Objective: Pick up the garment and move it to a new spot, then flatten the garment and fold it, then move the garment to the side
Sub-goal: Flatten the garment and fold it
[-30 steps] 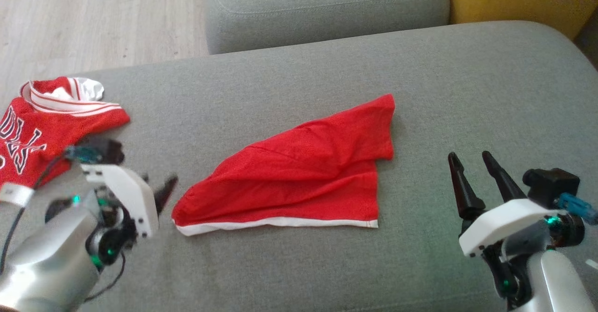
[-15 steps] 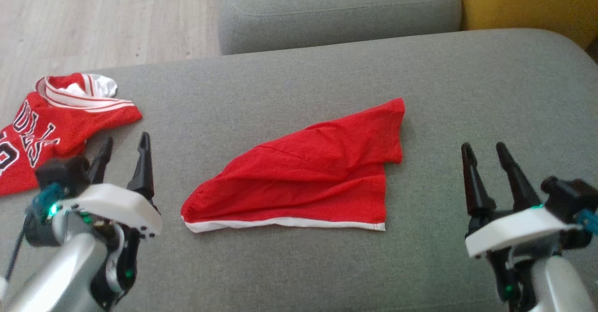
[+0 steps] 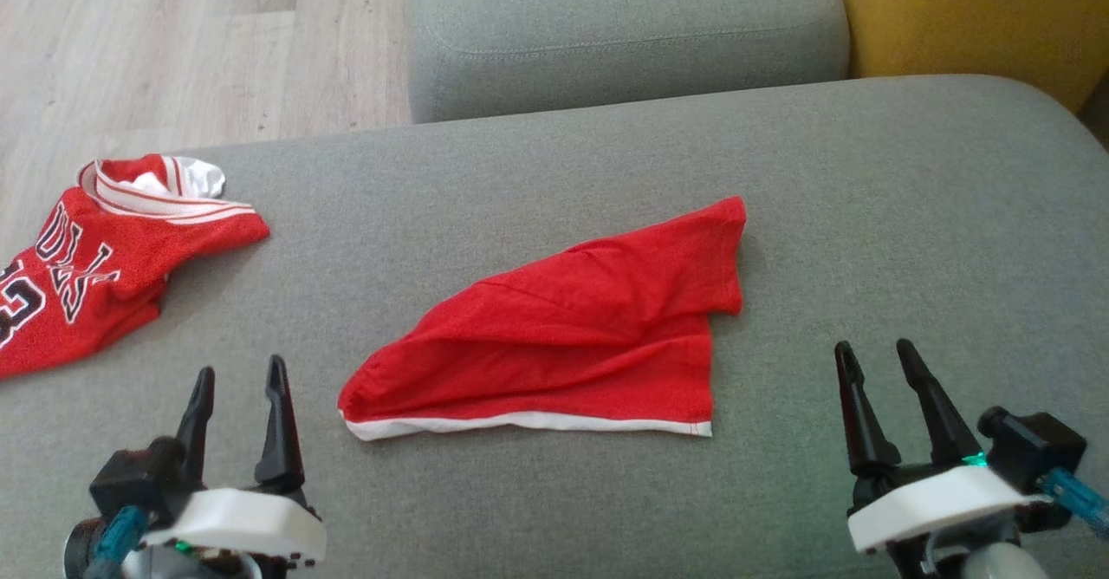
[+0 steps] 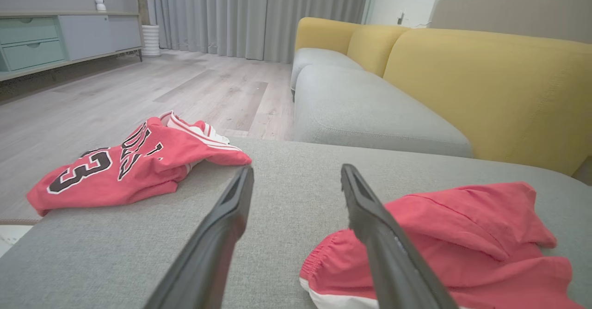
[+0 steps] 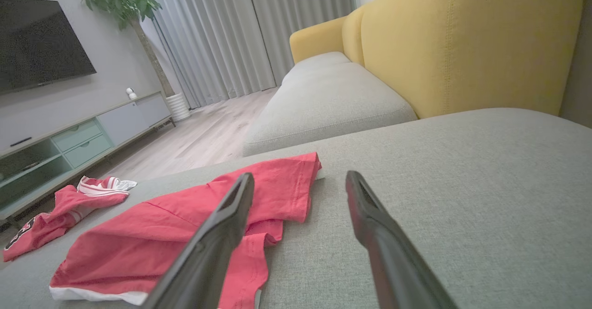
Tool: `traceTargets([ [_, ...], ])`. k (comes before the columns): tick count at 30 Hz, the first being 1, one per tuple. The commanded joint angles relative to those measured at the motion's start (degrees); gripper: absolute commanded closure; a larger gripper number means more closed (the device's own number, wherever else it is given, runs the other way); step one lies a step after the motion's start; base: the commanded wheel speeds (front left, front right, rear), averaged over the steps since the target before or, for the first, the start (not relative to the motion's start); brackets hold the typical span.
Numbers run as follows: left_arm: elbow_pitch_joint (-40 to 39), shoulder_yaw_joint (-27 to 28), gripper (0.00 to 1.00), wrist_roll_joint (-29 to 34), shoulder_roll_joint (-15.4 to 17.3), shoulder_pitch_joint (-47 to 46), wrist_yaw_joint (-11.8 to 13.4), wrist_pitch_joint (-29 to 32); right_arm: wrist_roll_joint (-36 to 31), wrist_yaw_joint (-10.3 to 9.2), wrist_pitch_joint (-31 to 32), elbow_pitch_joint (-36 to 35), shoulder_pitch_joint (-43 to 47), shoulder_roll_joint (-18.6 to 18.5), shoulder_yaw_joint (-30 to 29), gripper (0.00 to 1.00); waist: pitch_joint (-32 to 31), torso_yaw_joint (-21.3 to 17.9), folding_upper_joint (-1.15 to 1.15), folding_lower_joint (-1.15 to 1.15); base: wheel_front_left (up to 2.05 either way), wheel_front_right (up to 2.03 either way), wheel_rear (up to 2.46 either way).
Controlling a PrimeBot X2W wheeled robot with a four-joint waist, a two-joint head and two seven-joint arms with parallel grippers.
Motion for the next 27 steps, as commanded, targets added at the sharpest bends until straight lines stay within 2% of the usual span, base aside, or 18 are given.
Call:
traceTargets([
  [1, -1.8, 2.9, 0.0, 0.6, 0.4, -2.4, -0.3, -0.7, -0.1, -0.04, -0.7, -1.9, -1.8, -1.2, 1.6, 0.0, 0.0, 0.0, 0.0, 0.0, 0.0, 0.0, 0.0],
  [9, 0.1, 6.7, 0.0, 4.7, -2.7, -1.6, -4.6, -0.7, -0.5, -0.04, 0.0, -1.9, -2.5, -1.8, 2.4, 0.0, 0.0, -0.2, 0.0, 0.0, 0.0, 0.0, 0.0],
  [14, 4.0, 5.4, 0.0, 4.6, -1.8, -4.4, -8.3, 1.3, 1.7, -0.04, 5.3, 0.1, -3.4, -2.1, 5.5, 0.0, 0.3, 0.3, 0.0, 0.0, 0.0, 0.0, 0.0],
  [20, 10.7, 2.6, 0.0, 1.0, 2.1, -12.2, -13.4, 19.0, 6.1, -0.04, 19.4, 7.1, -8.7, -3.1, 12.6, 0.0, 1.2, 0.5, 0.0, 0.0, 0.0, 0.0, 0.0],
  [24, 14.9, 1.5, 0.0, -2.6, 3.5, -17.0, -17.2, 28.5, 7.9, -0.04, 25.0, 12.3, -13.0, -2.8, 14.9, 0.0, 2.3, 0.6, 0.0, 0.0, 0.0, 0.0, 0.0],
  [27, 18.3, -0.1, 0.0, -4.8, 4.4, -20.3, -20.6, 34.6, 8.5, -0.04, 26.8, 15.8, -15.5, -2.3, 16.0, 0.0, 3.1, 0.9, 0.0, 0.0, 0.0, 0.0, 0.0],
])
